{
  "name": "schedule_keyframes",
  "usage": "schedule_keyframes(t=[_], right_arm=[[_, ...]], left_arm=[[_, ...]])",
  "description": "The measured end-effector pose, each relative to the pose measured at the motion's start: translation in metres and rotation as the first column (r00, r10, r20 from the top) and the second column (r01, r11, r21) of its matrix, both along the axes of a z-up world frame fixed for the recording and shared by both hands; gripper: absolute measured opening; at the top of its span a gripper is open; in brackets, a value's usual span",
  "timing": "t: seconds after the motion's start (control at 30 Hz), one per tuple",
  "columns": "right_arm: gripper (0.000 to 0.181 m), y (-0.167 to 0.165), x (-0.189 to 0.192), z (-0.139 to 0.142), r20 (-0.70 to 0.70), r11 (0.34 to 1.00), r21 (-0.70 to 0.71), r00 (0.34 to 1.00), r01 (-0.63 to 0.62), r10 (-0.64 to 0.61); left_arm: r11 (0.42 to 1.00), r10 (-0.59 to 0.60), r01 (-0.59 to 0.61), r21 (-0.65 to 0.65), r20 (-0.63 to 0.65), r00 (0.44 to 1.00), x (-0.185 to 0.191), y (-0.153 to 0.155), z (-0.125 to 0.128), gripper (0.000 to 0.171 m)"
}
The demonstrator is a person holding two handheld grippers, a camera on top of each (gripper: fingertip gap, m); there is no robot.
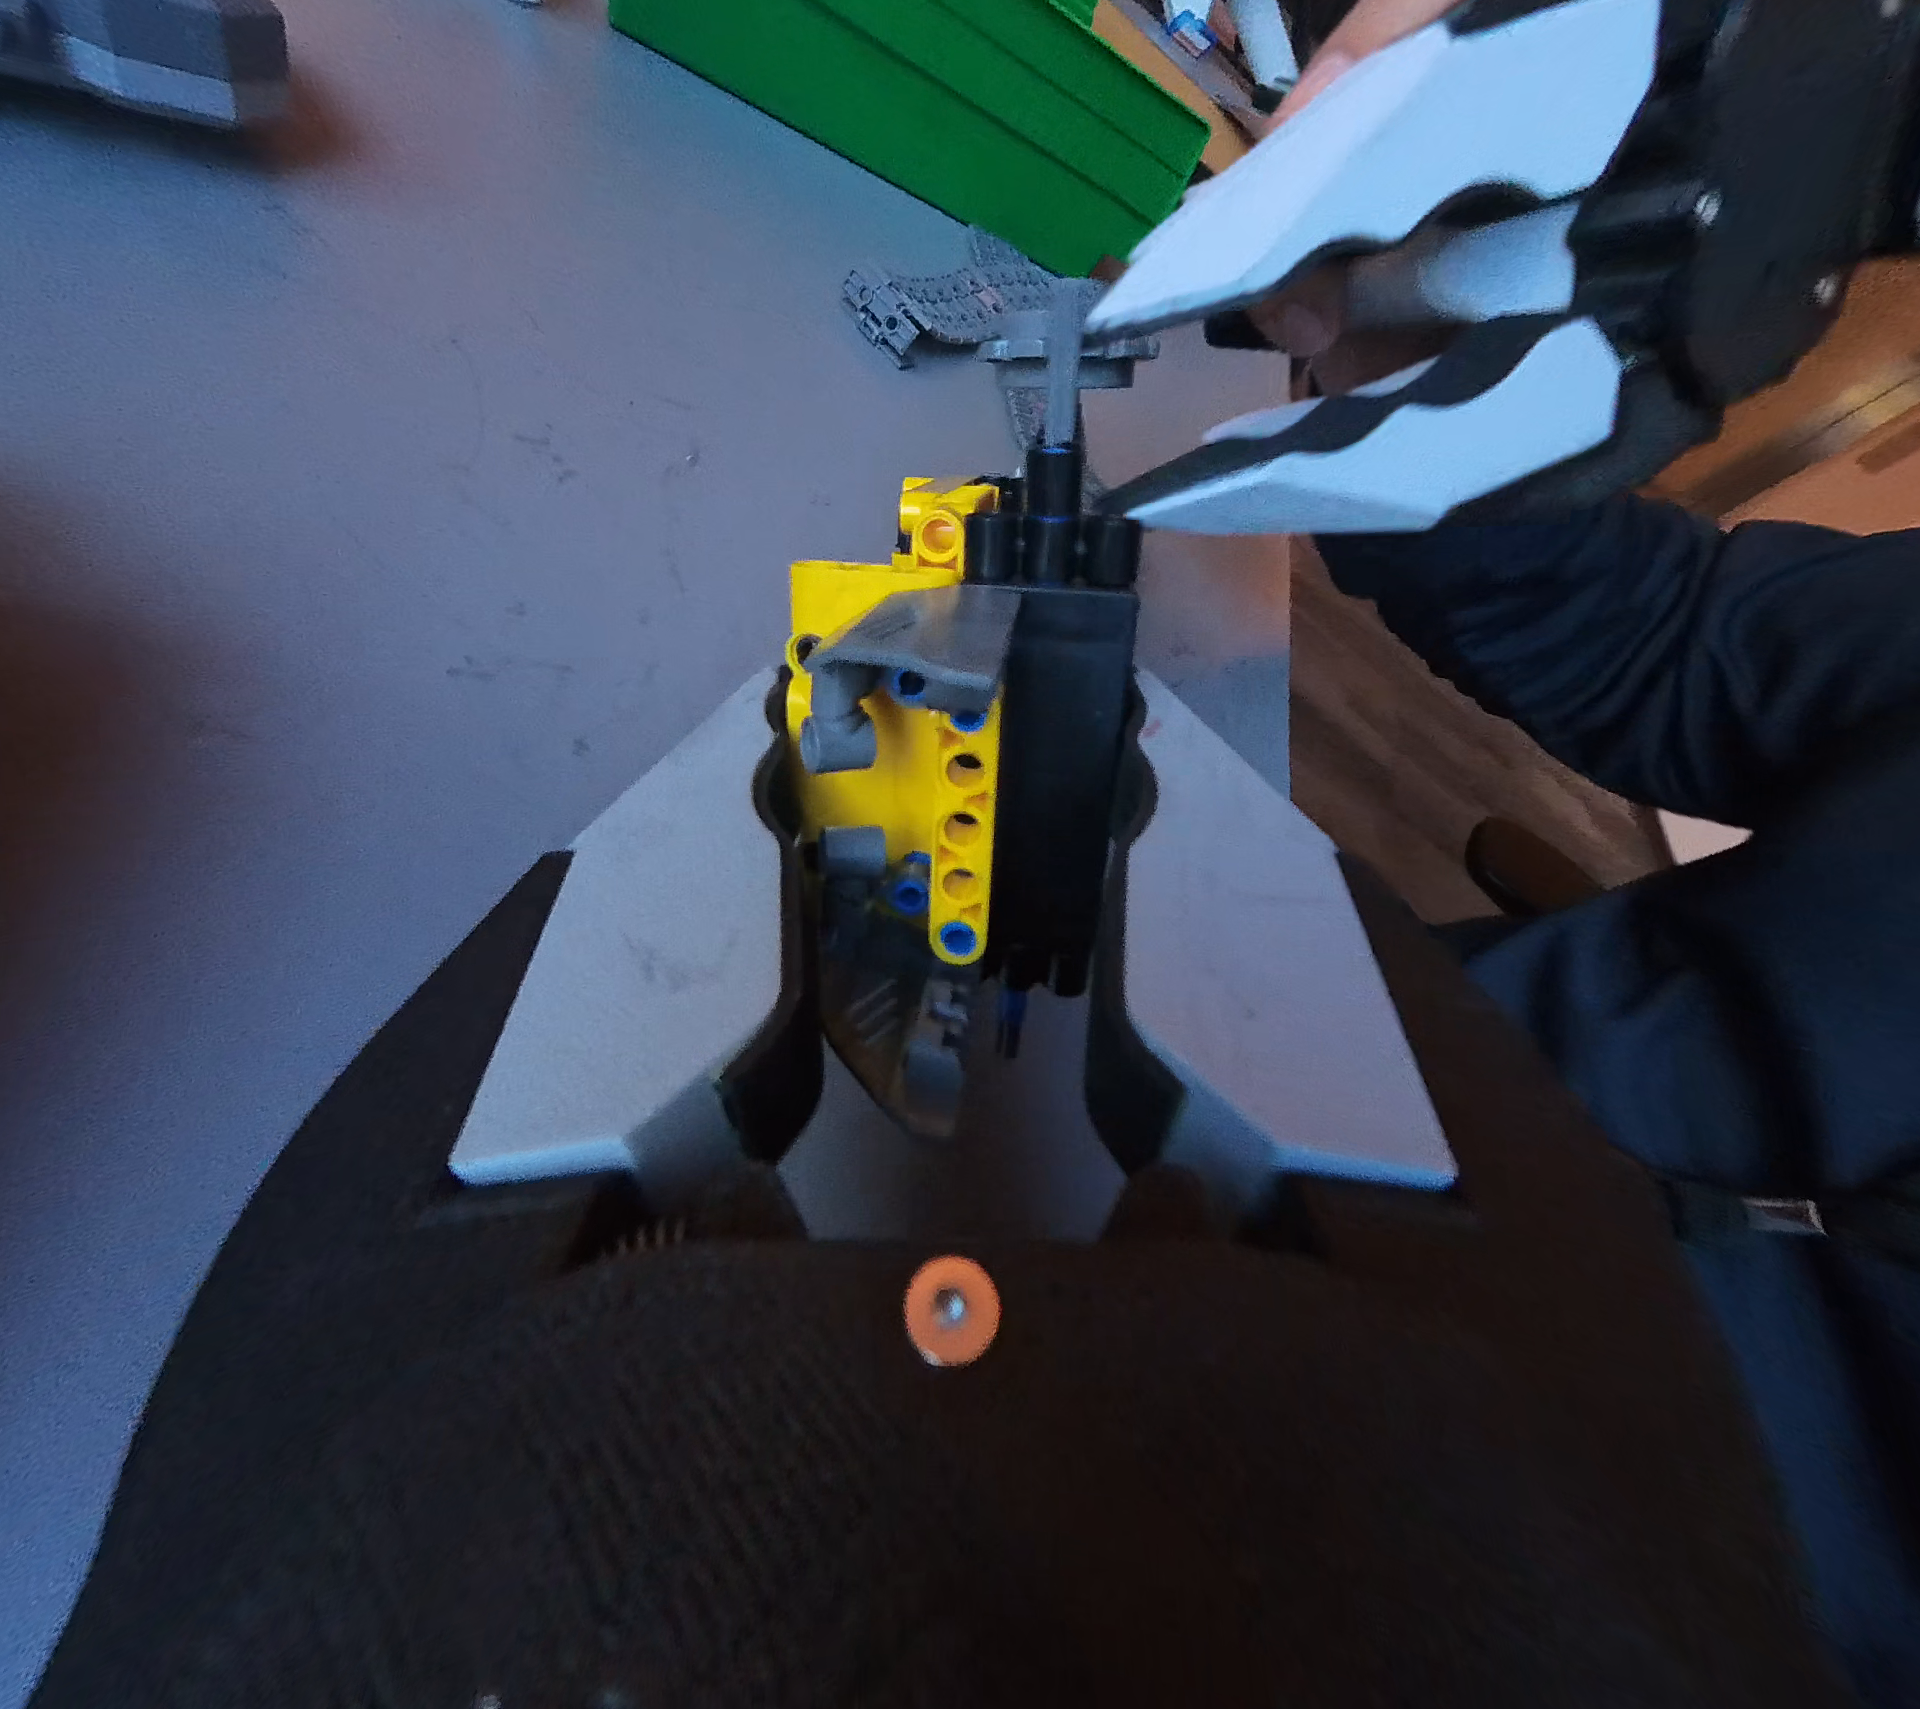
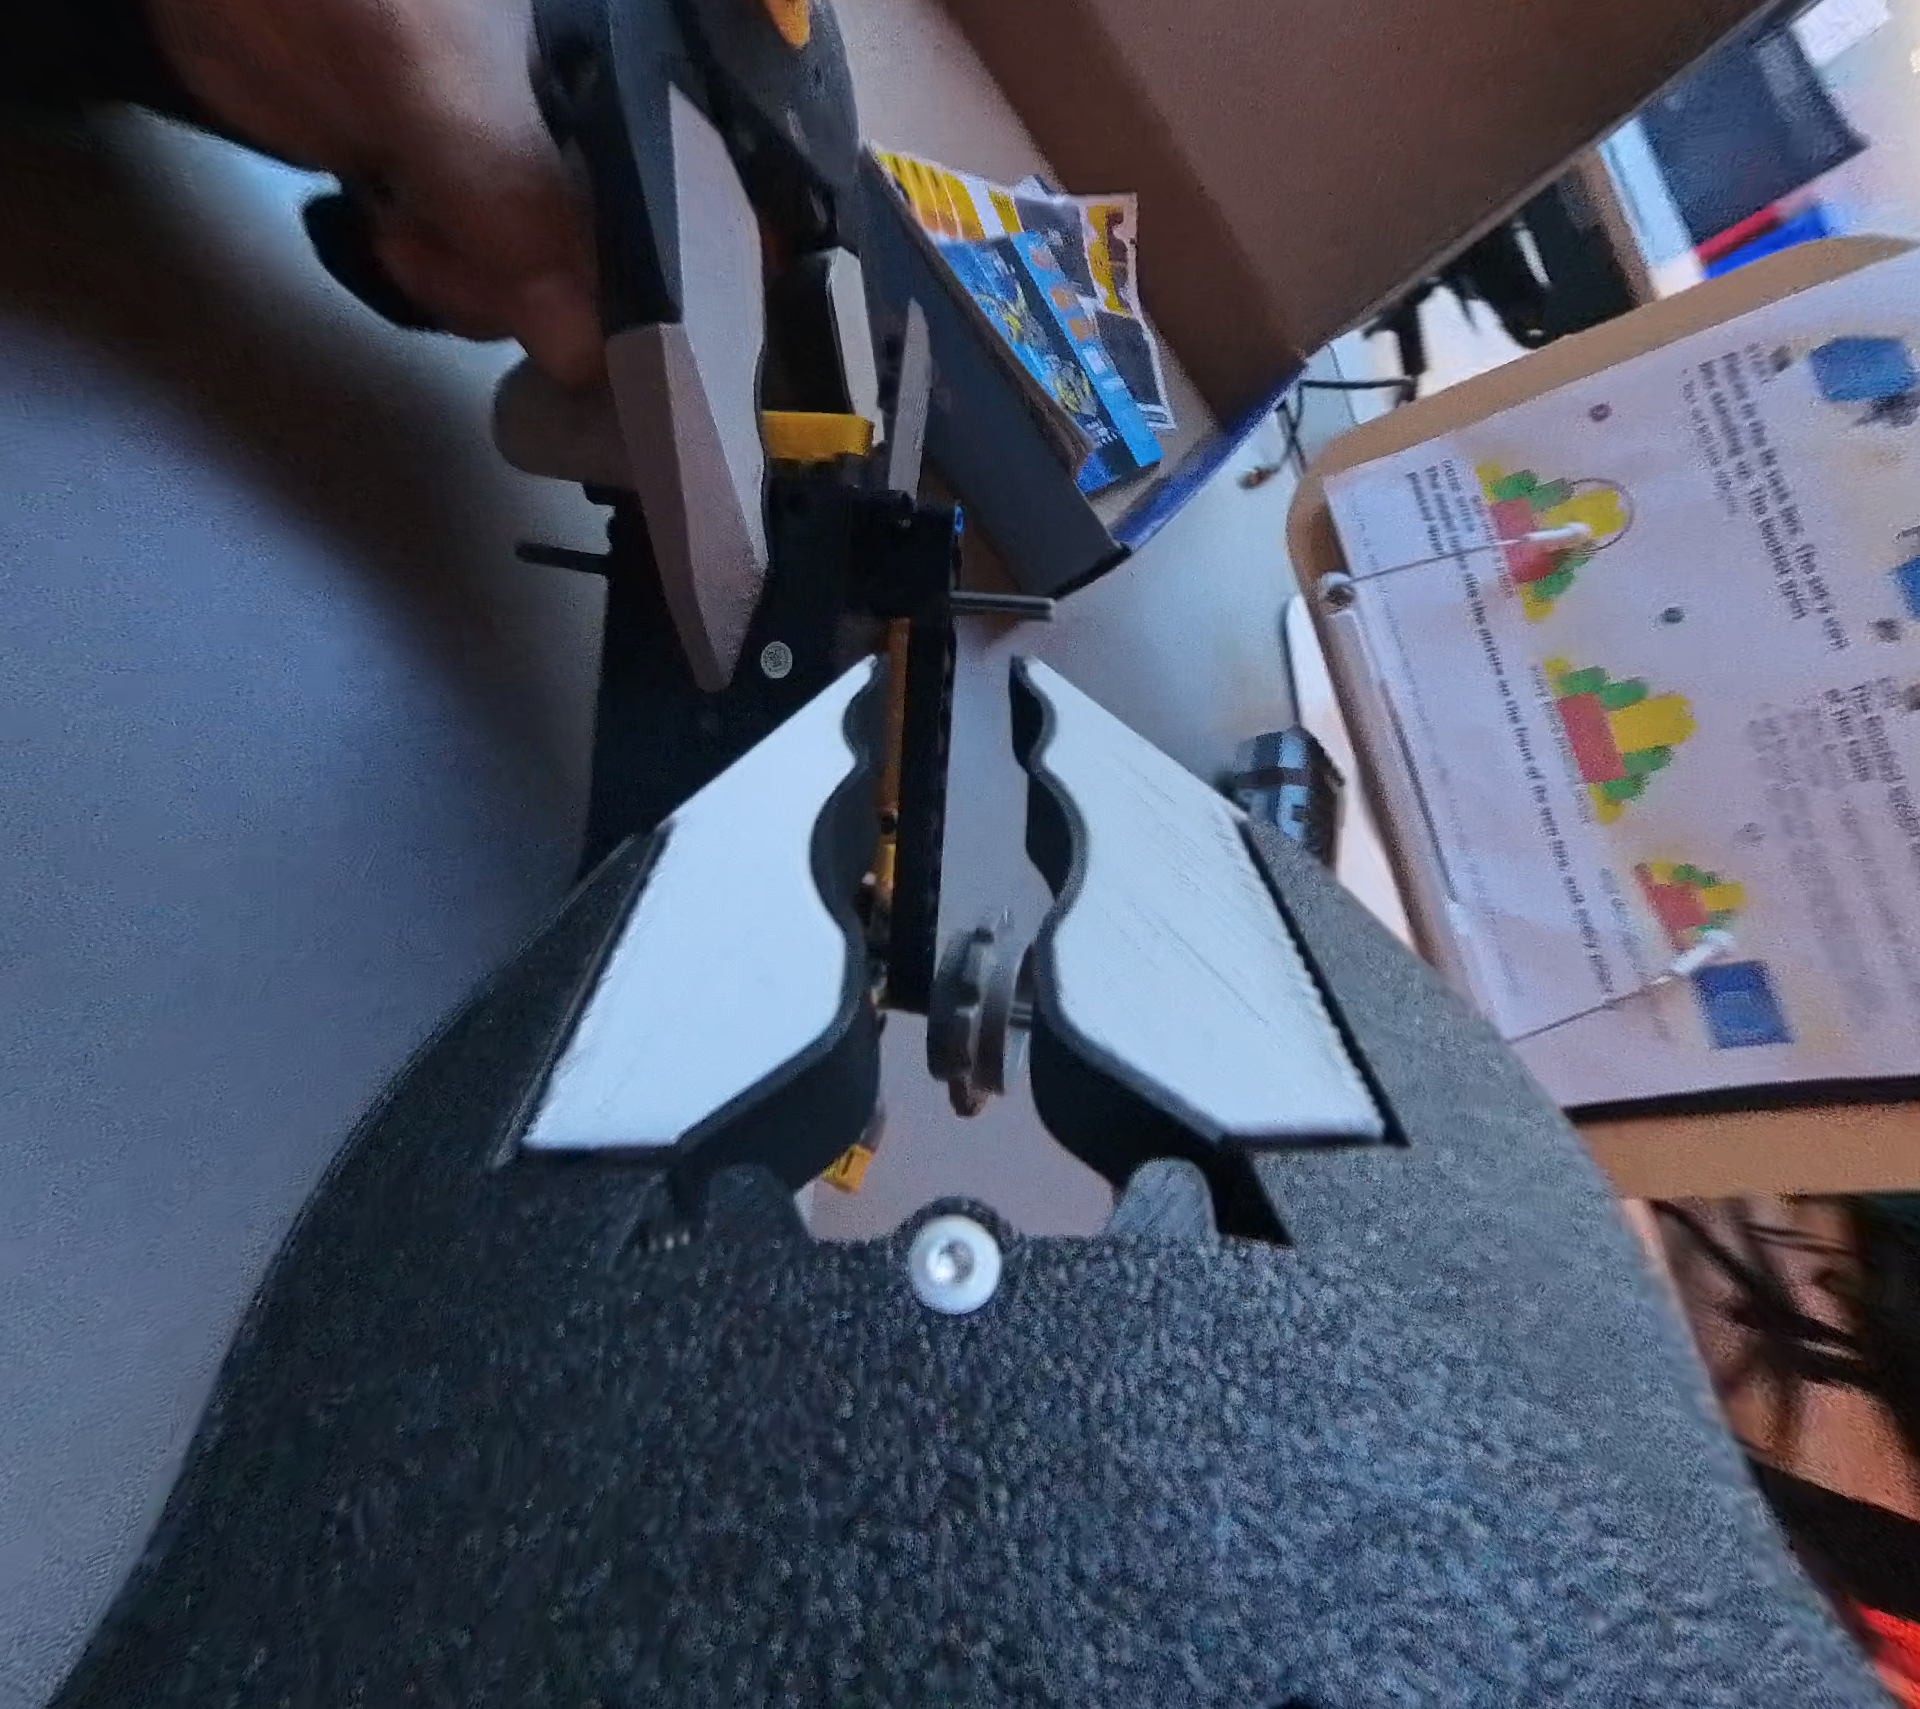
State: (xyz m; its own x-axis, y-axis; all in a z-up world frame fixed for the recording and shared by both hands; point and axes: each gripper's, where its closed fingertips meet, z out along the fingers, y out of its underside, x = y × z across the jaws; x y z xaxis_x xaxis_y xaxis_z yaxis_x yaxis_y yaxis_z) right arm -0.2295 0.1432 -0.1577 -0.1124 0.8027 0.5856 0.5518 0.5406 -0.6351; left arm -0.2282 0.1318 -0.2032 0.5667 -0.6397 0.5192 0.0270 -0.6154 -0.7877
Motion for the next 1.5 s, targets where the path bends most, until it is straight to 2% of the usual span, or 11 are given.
schedule_keyframes(t=[0.27, 0.4, 0.53, 0.77, 0.83, 0.87, 0.93, 1.0, 1.27, 1.37, 1.5], right_arm=[[0.005, 0.008, -0.017, -0.024, 0.075, 0.995, 0.095, 0.997, 0.004, -0.011], [0.005, 0.007, -0.022, -0.029, 0.073, 0.986, 0.164, 0.997, -0.024, 0.012], [0.004, 0.005, -0.025, -0.029, 0.062, 0.973, 0.223, 0.997, -0.057, 0.045], [0.003, 0.022, -0.025, -0.020, -0.097, 0.950, 0.280, 0.988, 0.140, -0.117], [0.004, 0.044, -0.022, -0.001, -0.222, 0.926, 0.256, 0.949, 0.278, -0.224], [0.003, 0.055, -0.019, 0.009, -0.266, 0.921, 0.208, 0.925, 0.329, -0.270], [0.003, 0.056, -0.022, 0.025, -0.309, 0.952, 0.083, 0.916, 0.296, -0.258], [0.003, 0.057, -0.021, 0.038, -0.353, 0.950, 0.096, 0.903, 0.296, -0.245], [0.004, 0.063, 0.008, 0.038, -0.352, 0.937, 0.117, 0.896, 0.329, -0.271], [0.004, 0.073, 0.035, 0.045, -0.370, 0.924, 0.113, 0.879, 0.364, -0.301], [0.004, 0.076, 0.062, 0.030, -0.325, 0.937, 0.082, 0.898, 0.339, -0.296]], left_arm=[[0.996, -0.007, 0.008, -0.090, 0.013, 1.000, 0.002, -0.001, -0.022, 0.059], [0.996, -0.037, 0.041, -0.079, 0.048, 0.998, 0.003, 0.004, -0.023, 0.075], [0.998, -0.031, 0.034, -0.059, 0.061, 0.998, -0.002, 0.010, -0.020, 0.062], [0.994, 0.080, -0.064, -0.093, 0.176, 0.981, -0.006, 0.017, -0.015, 0.061], [0.988, 0.030, -0.004, -0.157, 0.162, 0.986, 0.003, 0.008, -0.024, 0.060], [0.989, 0.003, 0.019, -0.148, 0.143, 0.990, 0.011, 0.002, -0.025, 0.060], [0.994, -0.020, 0.032, -0.106, 0.111, 0.994, 0.023, -0.004, -0.023, 0.060], [0.995, -0.012, 0.023, -0.095, 0.107, 0.994, 0.022, -0.003, -0.022, 0.060], [0.997, 0.072, -0.070, -0.027, 0.080, 0.994, -0.008, 0.012, -0.016, 0.060], [0.992, 0.096, -0.097, 0.086, 0.012, 0.995, -0.023, 0.015, -0.006, 0.060], [0.942, 0.162, -0.088, 0.323, -0.210, 0.964, -0.041, 0.016, 0.009, 0.061]])
